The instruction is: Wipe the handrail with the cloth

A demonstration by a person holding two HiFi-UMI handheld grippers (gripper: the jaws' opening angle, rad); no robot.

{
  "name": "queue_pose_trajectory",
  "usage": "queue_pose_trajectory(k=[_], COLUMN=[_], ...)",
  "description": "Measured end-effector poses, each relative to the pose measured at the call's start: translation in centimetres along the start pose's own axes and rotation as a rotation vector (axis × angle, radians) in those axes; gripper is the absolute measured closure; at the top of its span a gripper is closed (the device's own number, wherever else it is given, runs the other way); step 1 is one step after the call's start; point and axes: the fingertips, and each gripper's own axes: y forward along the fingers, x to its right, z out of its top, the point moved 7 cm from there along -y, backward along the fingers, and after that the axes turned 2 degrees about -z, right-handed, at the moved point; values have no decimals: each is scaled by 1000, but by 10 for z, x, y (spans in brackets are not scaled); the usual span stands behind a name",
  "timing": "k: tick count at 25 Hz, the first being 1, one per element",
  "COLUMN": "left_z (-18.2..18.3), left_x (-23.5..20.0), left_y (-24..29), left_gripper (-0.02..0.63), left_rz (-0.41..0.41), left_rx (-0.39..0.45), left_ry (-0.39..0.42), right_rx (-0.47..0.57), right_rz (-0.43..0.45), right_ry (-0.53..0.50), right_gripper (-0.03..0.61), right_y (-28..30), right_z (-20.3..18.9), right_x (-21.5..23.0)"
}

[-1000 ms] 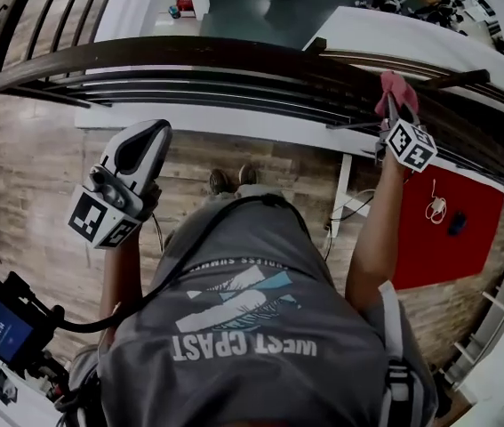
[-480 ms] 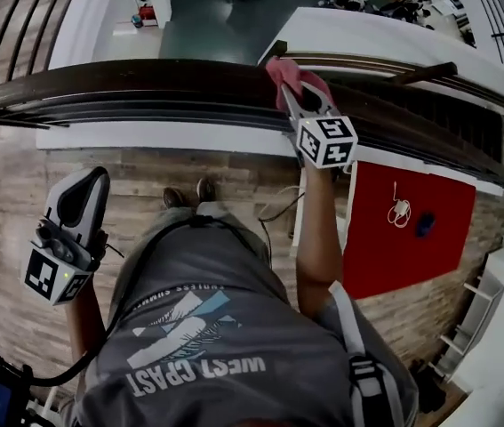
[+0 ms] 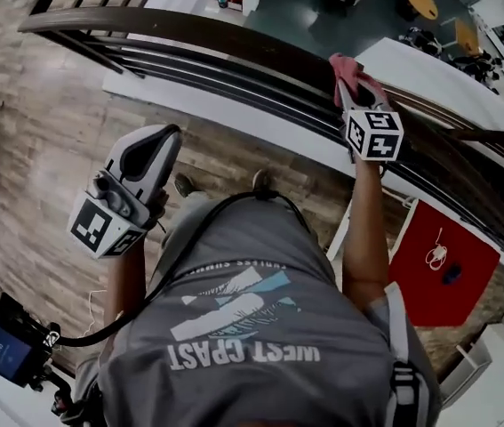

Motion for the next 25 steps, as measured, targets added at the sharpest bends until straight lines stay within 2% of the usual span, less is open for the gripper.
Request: queue_pose_trajectory(k=[2,4,8,10,13,16,18,21,23,25], left_z=[9,20,35,40,46,54,58,63,59,54], left_x=[-28,-66,-134,-162,-196,-230,-251,-293,-320,-335], left_y=[-38,-83,-177,-216,-262,-301,-322,-328,-329,-336], left_gripper=[611,611,611,611,611,611,611,611,611,611], left_rz=[24,53,104,117,106,100,130,167,185,189], left_rx=[7,14,13,18,24,38,63,98,87,70], left_ry=[10,21,46,51,55,60,41,-2,-26,-54], right_rx=[5,12,-1,2,52,61,28,-34,-60,-76], right_rz=[17,-23,-257,-295,-169,2,97,139,79,-19], right_ry=[3,85,273,308,284,169,103,52,67,128], right_gripper=[528,528,528,528,528,528,528,528,528,528], right_y=[16,17,-2,11,71,144,179,203,195,170], right_z=[13,16,2,15,60,120,154,172,161,141], right_x=[-24,-25,-19,-49,-146,-256,-300,-292,-261,-244])
